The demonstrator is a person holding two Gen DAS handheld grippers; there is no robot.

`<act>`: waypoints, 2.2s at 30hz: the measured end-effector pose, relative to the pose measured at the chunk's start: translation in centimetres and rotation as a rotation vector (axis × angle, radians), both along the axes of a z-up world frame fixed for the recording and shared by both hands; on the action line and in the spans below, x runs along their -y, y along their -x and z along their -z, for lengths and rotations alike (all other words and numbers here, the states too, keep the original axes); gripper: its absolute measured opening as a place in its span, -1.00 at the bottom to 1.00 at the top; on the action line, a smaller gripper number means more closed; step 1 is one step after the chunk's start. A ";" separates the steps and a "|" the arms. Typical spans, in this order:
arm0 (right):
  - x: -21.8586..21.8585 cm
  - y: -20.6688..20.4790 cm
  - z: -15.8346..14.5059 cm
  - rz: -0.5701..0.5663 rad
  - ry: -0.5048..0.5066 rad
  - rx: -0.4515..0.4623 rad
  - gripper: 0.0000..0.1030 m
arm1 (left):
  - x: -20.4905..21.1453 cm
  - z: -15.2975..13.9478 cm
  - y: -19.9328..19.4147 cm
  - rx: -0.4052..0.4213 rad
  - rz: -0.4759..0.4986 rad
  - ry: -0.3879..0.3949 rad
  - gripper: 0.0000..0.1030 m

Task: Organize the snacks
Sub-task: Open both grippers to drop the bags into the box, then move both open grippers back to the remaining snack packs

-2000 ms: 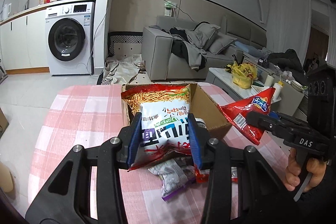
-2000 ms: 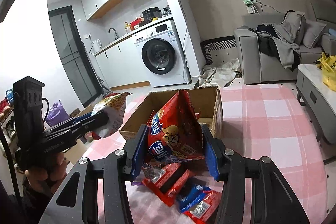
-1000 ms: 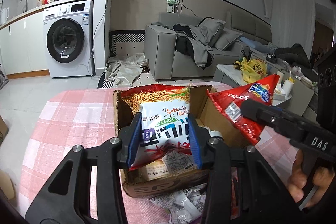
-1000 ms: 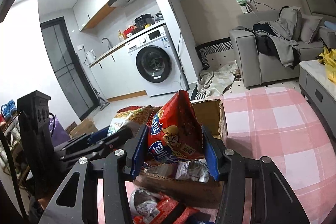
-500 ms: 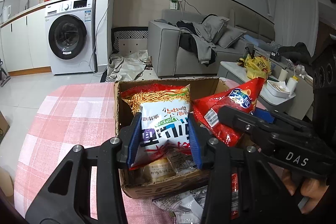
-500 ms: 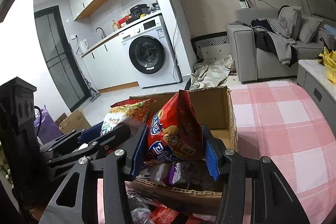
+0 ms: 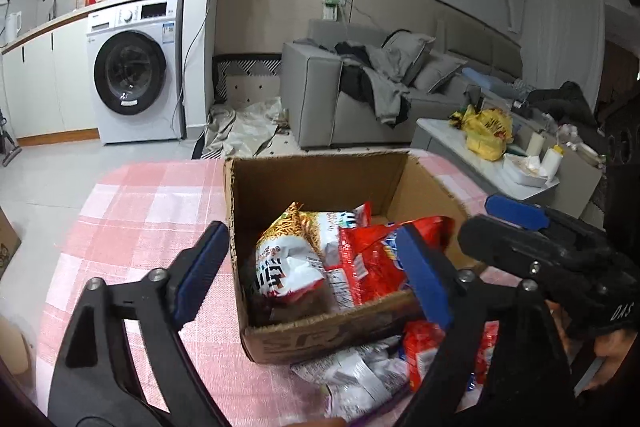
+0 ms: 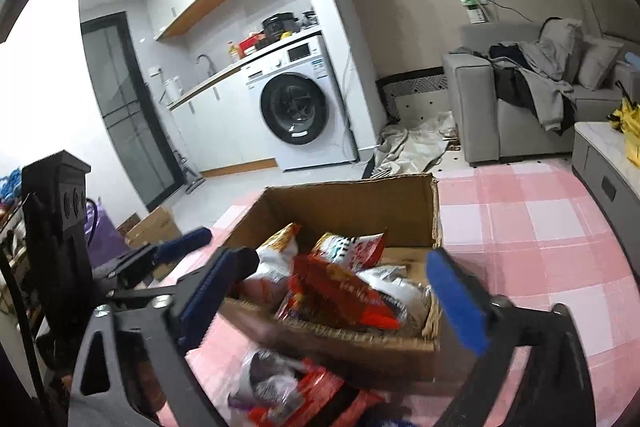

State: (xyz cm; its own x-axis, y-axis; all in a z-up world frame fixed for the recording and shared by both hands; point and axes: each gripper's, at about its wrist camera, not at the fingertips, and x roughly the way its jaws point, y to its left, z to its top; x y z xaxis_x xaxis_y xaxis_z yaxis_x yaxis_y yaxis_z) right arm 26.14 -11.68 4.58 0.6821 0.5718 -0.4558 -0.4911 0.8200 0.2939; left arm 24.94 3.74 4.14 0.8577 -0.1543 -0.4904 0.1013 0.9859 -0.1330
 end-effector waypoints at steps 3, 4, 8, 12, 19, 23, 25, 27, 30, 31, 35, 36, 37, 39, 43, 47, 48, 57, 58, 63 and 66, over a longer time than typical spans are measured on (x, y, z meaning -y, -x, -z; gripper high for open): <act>0.5 1.2 -0.5 -0.010 0.025 -0.011 0.99 | -0.5 -0.6 1.9 -0.010 0.010 0.033 0.92; 0.7 1.7 -0.6 -0.006 0.036 -0.010 0.99 | -0.6 -0.7 2.5 -0.008 -0.004 0.031 0.99; 2.0 3.4 -0.6 0.023 0.046 -0.018 0.99 | -0.8 -0.9 5.2 -0.005 -0.040 -0.001 0.99; 3.5 4.8 -0.3 0.045 0.060 -0.039 0.99 | -1.0 -1.1 8.4 -0.008 -0.039 -0.005 0.99; 5.7 7.3 0.1 0.042 0.089 -0.040 1.00 | -1.1 -0.5 13.1 -0.022 -0.044 -0.035 0.99; 6.5 8.0 1.0 0.047 0.100 -0.069 1.00 | -1.3 0.4 14.8 -0.035 -0.039 -0.045 0.99; 6.7 8.3 1.5 0.057 0.137 -0.072 1.00 | -1.4 0.6 14.7 -0.040 -0.036 -0.047 0.99; 6.8 8.4 2.1 0.070 0.178 -0.074 1.00 | -1.6 0.7 14.8 -0.041 -0.042 -0.048 0.99; 7.1 8.1 3.1 0.070 0.199 -0.106 1.00 | -1.8 1.0 14.5 -0.049 -0.045 -0.045 0.99; 7.3 8.0 3.4 0.066 0.194 -0.120 1.00 | -1.6 1.1 14.2 -0.051 -0.046 -0.048 0.99; 7.1 7.6 4.3 0.069 0.222 -0.152 1.00 | -1.3 1.6 13.6 -0.060 -0.053 -0.057 0.99; 7.0 7.5 4.4 0.067 0.229 -0.150 1.00 | -1.3 1.8 13.5 -0.065 -0.051 -0.047 0.99; 6.9 7.5 4.6 0.069 0.239 -0.146 1.00 | -1.3 1.9 13.4 -0.070 -0.049 -0.041 0.99; 6.6 7.3 5.1 0.070 0.263 -0.158 1.00 | -1.3 2.4 13.0 -0.085 -0.047 -0.040 0.99; 6.1 6.7 6.8 0.061 0.303 -0.205 1.00 | -1.1 3.1 12.4 -0.102 -0.048 -0.037 0.99; 6.0 6.0 8.2 0.059 0.329 -0.248 1.00 | -1.1 3.8 11.7 -0.124 -0.049 -0.030 0.99; 6.0 5.9 8.5 0.061 0.331 -0.257 1.00 | -1.1 4.1 11.5 -0.132 -0.051 -0.028 0.99; 6.8 4.7 9.8 0.092 0.311 -0.298 1.00 | -0.7 6.4 9.6 -0.200 -0.066 -0.041 0.99; 6.8 4.5 9.9 0.095 0.316 -0.303 1.00 | -0.6 6.6 9.3 -0.204 -0.074 -0.048 0.99; 7.1 4.3 10.3 0.082 0.338 -0.314 1.00 | -0.5 7.1 8.3 -0.221 -0.081 -0.016 0.99; 7.6 4.1 10.4 0.084 0.325 -0.328 1.00 | 0.2 7.5 7.8 -0.230 -0.083 -0.043 0.99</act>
State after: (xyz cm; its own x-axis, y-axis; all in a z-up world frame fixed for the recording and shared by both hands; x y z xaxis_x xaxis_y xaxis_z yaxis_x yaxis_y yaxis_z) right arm 22.08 -19.23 -5.81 0.5099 0.3124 -0.8015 -0.3433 0.9282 0.1434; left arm 17.12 3.56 -3.32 0.7318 -0.0630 -0.6786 -0.0084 0.9948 -0.1014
